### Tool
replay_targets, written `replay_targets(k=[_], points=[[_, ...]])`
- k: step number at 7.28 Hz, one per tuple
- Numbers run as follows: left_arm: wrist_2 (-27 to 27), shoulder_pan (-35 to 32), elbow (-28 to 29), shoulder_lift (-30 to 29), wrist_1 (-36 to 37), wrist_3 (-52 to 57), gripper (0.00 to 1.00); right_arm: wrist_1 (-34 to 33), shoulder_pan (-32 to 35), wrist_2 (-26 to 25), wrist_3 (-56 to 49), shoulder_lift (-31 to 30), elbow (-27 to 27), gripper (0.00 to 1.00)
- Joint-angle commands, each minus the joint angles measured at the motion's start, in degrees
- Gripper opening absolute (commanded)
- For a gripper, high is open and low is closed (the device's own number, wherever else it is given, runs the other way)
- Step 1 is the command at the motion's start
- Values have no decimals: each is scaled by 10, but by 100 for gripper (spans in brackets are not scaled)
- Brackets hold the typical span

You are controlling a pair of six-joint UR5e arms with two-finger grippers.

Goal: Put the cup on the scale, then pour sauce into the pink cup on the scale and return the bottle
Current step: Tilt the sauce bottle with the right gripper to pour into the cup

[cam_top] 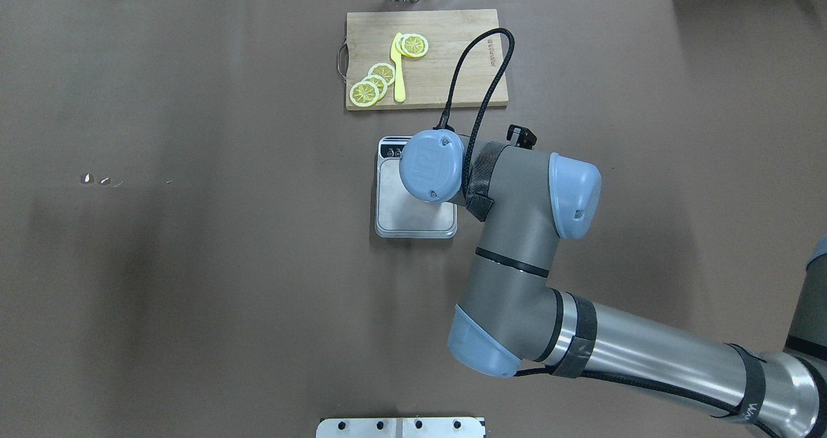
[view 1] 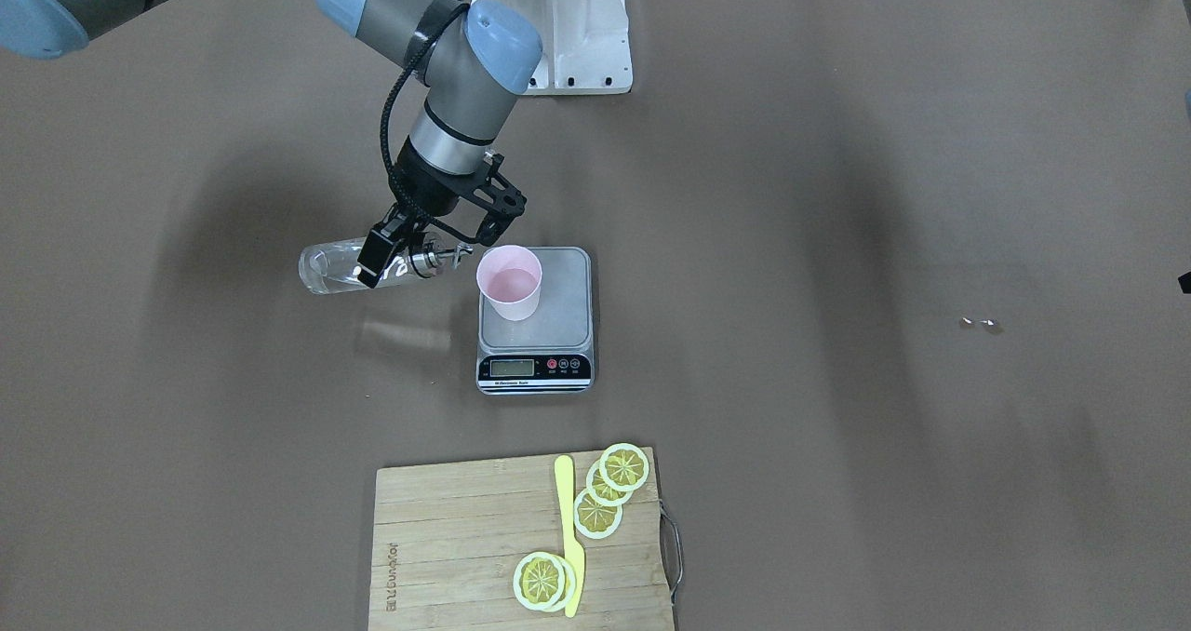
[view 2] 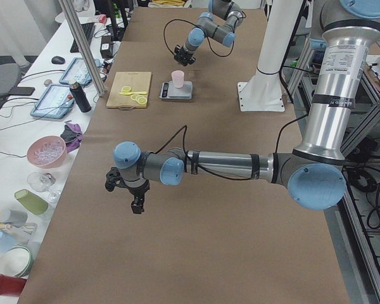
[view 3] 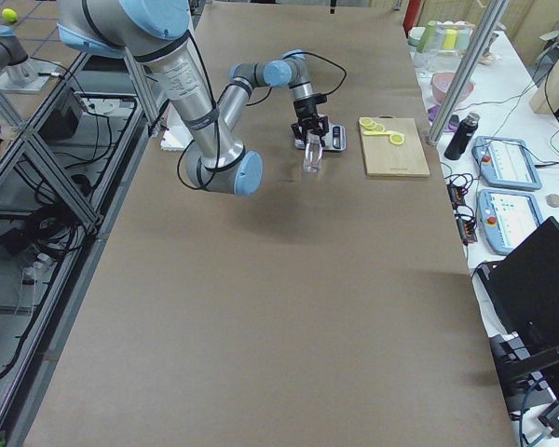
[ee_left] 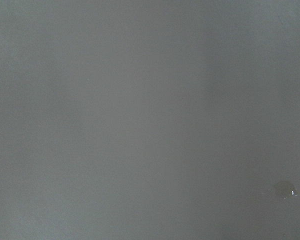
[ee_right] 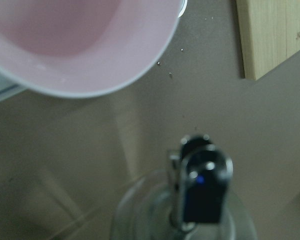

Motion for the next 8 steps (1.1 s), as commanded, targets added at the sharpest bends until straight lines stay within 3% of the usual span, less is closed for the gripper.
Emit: replay_targets(k=[1,3,8], points=[[0,0,0,-3,0,-1,98,-34,0,-13,0,8,-3,63],[18,0,-5,-11,-1,-55,98,-50,0,-18,0,20,-10,63],[12,-1,-19,-9,5,-56,98,-64,-2,-27,0,60,-60,63]])
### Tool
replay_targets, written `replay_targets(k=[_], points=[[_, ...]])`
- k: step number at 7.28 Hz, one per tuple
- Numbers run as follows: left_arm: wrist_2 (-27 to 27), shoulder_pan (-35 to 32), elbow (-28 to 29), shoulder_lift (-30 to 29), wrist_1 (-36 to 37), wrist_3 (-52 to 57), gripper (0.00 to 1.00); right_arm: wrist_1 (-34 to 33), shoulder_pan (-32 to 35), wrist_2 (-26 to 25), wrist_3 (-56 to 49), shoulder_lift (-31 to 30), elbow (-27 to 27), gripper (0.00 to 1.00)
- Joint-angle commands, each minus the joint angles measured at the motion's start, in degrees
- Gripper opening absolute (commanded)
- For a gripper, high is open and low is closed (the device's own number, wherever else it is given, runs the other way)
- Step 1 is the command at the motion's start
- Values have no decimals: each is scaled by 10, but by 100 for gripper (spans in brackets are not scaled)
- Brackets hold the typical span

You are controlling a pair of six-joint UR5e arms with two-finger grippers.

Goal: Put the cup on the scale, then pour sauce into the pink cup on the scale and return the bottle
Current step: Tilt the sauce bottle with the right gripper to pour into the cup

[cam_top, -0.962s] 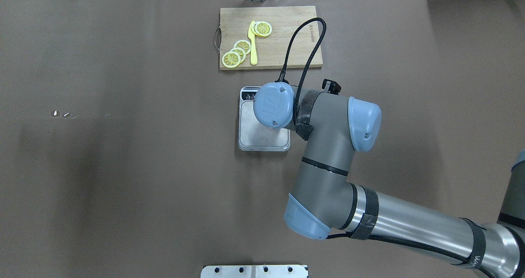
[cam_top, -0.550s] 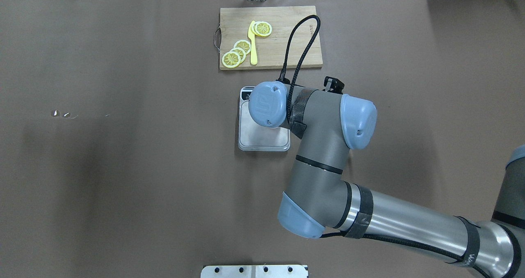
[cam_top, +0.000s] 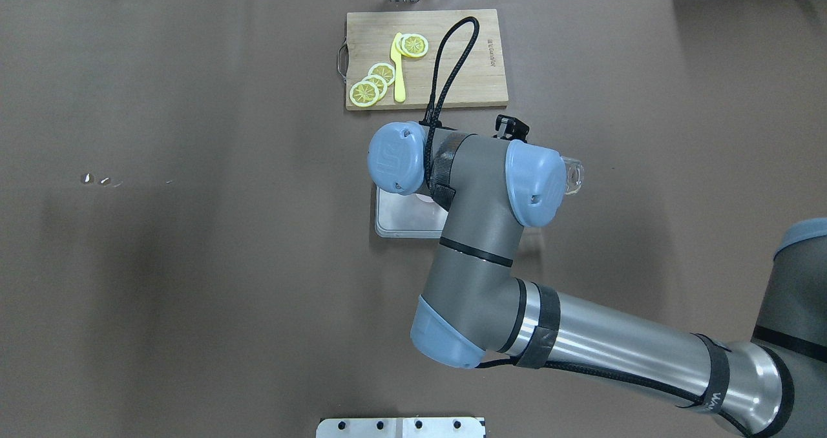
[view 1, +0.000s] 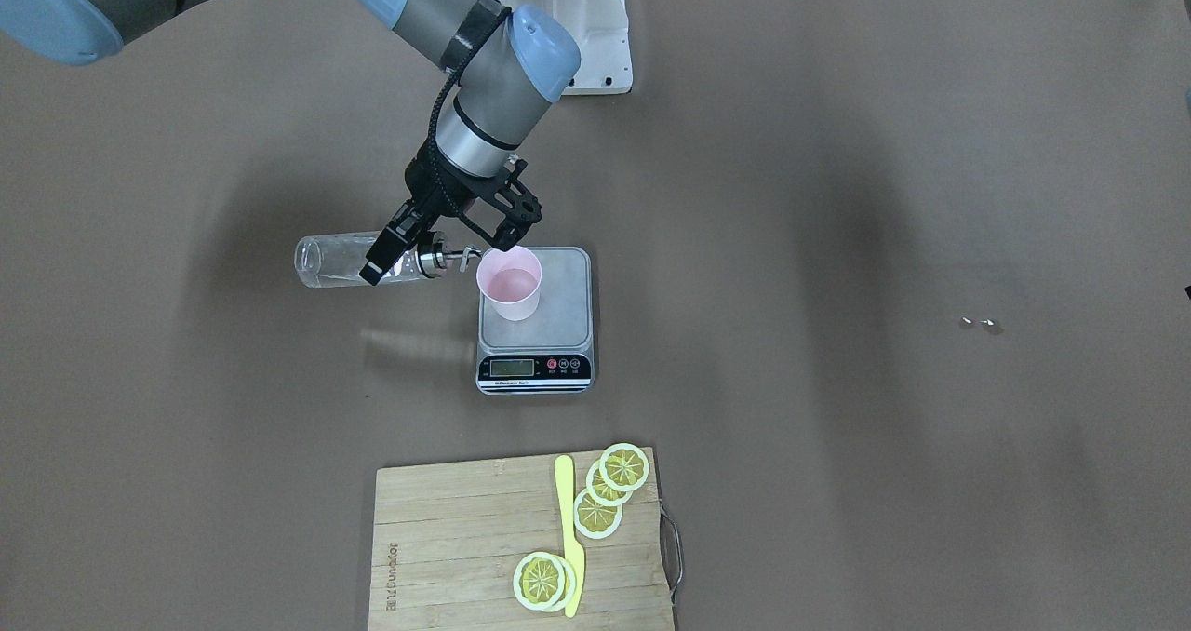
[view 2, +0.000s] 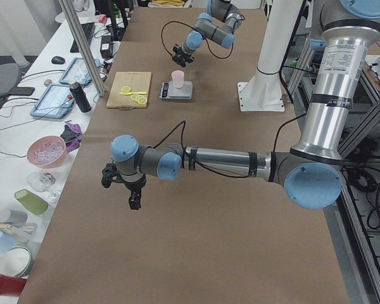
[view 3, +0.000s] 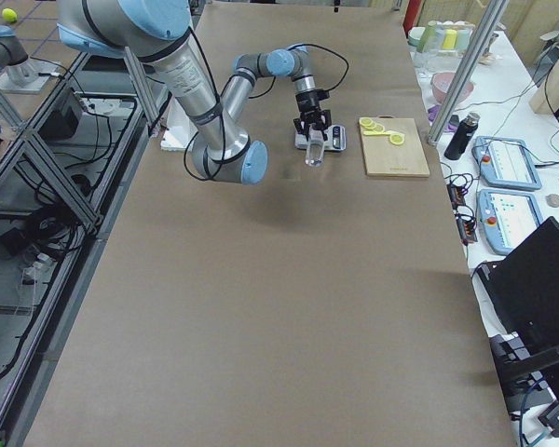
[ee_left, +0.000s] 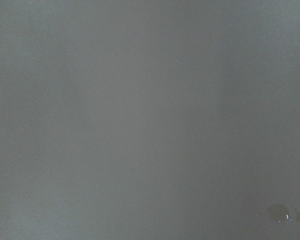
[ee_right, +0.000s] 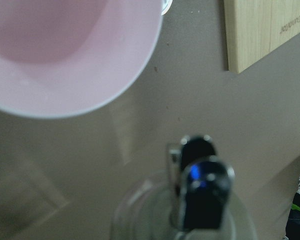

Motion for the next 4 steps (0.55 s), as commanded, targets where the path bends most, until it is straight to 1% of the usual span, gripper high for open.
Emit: replay_targets(k=[1,2,4], points=[[-7,-4,-36,3,36,0,98,-8,-1,-4,0,7,-18,63],[-12,-4,-63,0,92,1,98,-26,-3,-6,0,17,-21,63],[-12,-4,-64,0,97,5,98,-41,-7,-13,1,28,-34,63]])
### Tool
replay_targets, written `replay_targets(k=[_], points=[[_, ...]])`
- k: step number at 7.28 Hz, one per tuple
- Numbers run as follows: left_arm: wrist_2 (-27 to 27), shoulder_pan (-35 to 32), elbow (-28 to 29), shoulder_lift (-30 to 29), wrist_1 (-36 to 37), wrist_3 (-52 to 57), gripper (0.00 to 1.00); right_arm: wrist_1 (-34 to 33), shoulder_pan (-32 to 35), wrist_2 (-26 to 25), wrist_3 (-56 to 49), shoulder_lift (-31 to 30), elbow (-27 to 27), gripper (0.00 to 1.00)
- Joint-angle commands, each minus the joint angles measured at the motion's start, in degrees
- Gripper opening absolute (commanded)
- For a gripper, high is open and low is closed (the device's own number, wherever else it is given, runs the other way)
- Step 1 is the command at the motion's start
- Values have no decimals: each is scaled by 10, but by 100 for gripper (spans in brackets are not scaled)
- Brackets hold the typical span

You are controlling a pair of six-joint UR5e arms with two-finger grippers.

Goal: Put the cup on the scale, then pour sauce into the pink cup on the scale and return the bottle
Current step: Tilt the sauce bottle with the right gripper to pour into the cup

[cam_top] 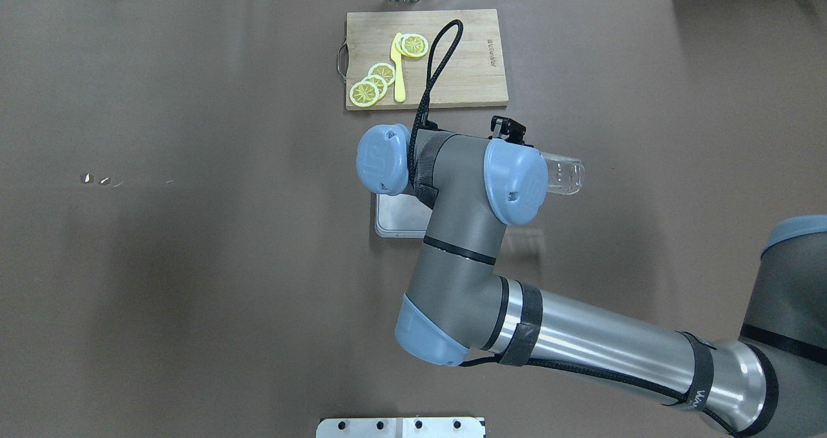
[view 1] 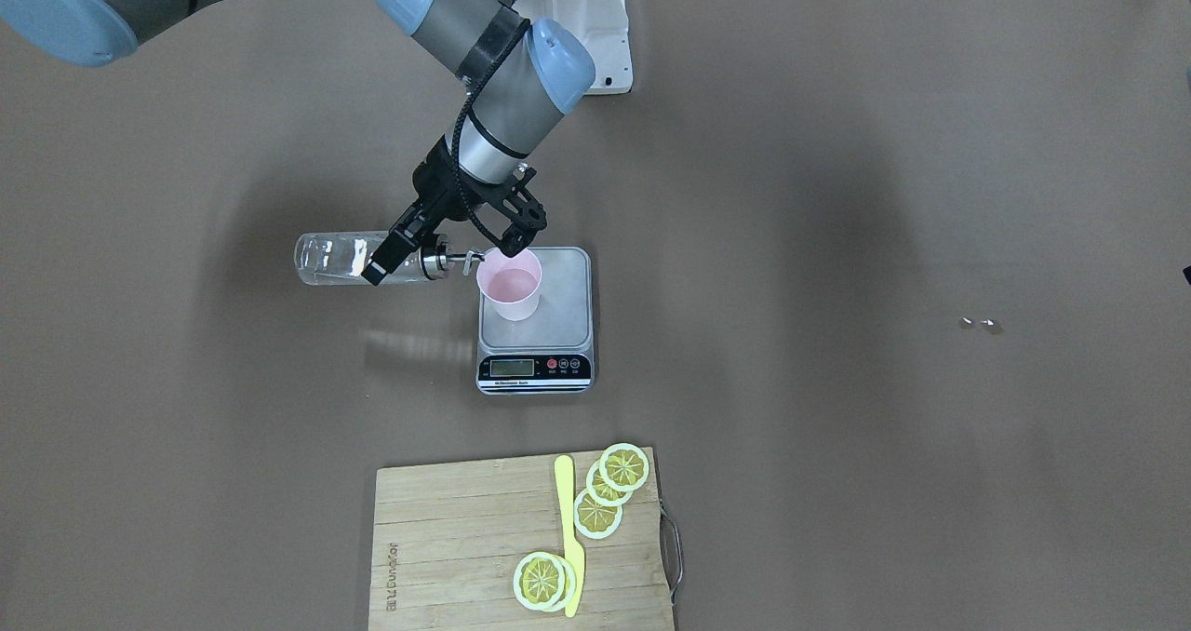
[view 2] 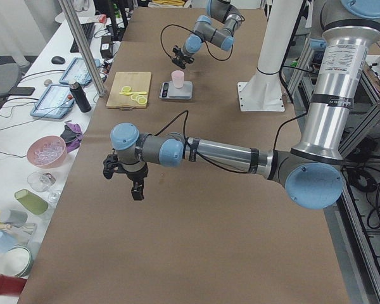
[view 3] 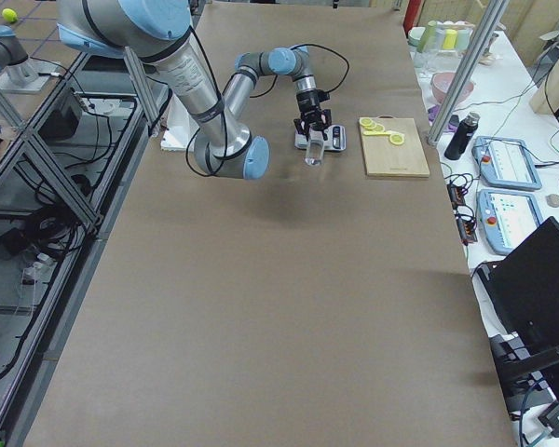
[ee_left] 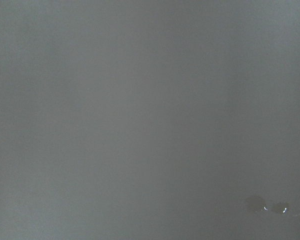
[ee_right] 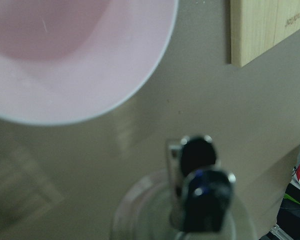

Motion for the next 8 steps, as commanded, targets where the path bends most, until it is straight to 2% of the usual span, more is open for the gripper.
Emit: replay_targets(k=[1,8], points=[[-1,0,-6,0,10,3,98,-19,-5,-8,0,15,-15,62],[-1,-22,5,6,14,69,98,-51,-15,-22,0,31,-52,61]])
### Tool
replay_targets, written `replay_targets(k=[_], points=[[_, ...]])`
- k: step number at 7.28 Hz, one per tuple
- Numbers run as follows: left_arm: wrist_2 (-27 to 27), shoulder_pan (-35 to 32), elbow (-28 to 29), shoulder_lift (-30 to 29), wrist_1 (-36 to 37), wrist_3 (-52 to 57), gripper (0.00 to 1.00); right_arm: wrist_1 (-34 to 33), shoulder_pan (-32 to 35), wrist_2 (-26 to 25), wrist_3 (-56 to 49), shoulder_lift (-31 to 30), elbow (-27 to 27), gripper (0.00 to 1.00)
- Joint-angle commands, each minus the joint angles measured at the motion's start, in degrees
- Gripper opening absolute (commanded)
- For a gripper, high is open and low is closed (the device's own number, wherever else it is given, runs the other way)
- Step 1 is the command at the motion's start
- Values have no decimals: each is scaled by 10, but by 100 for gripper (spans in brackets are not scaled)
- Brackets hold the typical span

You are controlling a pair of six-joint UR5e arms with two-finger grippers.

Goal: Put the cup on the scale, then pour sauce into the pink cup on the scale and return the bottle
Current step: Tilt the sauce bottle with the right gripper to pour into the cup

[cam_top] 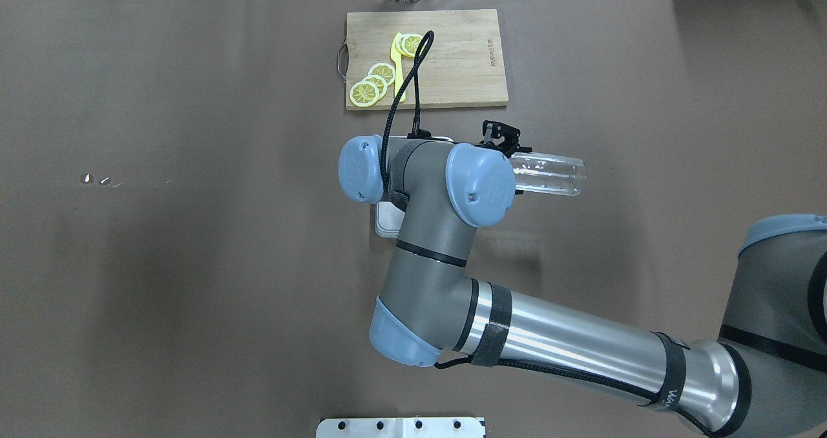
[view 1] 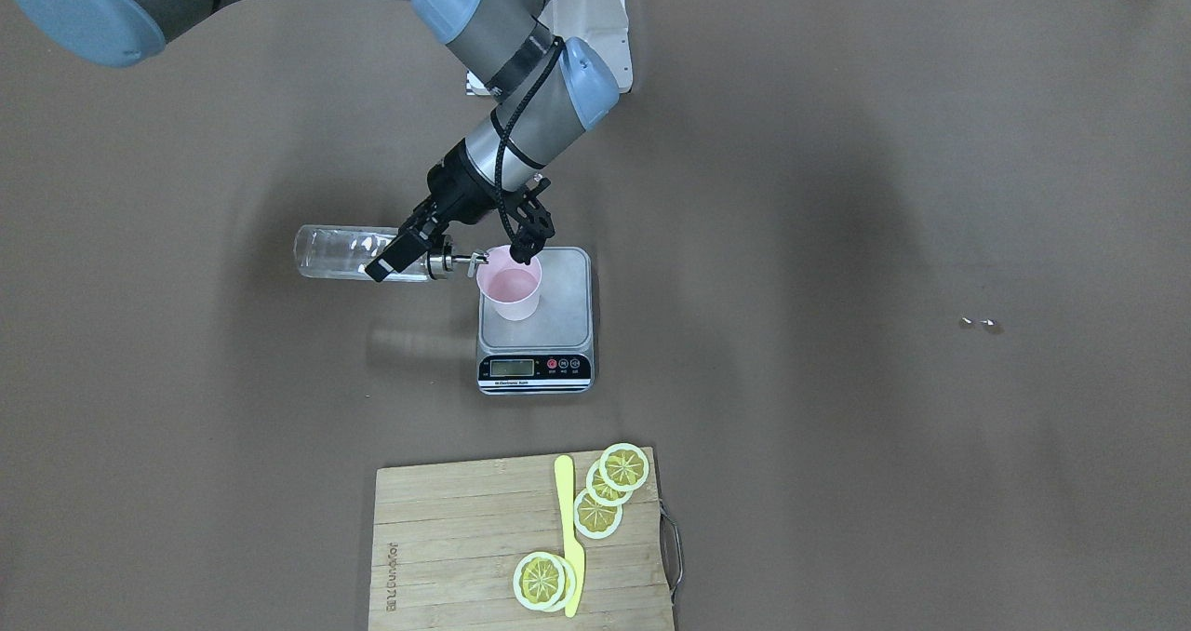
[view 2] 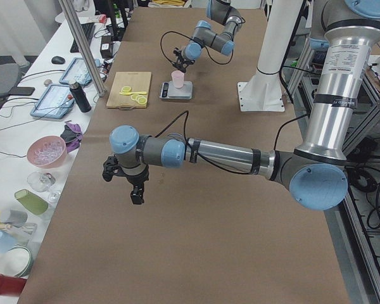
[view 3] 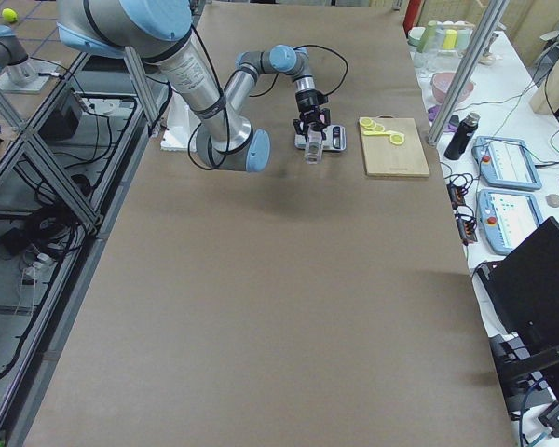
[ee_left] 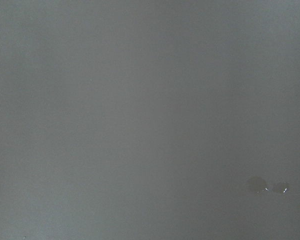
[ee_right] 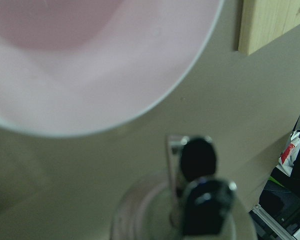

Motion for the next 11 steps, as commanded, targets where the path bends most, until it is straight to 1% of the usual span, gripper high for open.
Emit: replay_targets(k=[1,4,6,11], points=[[0,-1,1,1,1,4,98,-15,-4,-5,0,11,-13,60],[2,-1,2,1,0,-2,98,-29,-8,-8,0,41,-54,60],[2,-1,2,1,0,-3,98,-43,-14,-16,0,42,-60,60],[2,-1,2,1,0,-3,98,-75,-19,-23,0,43,-61,55]])
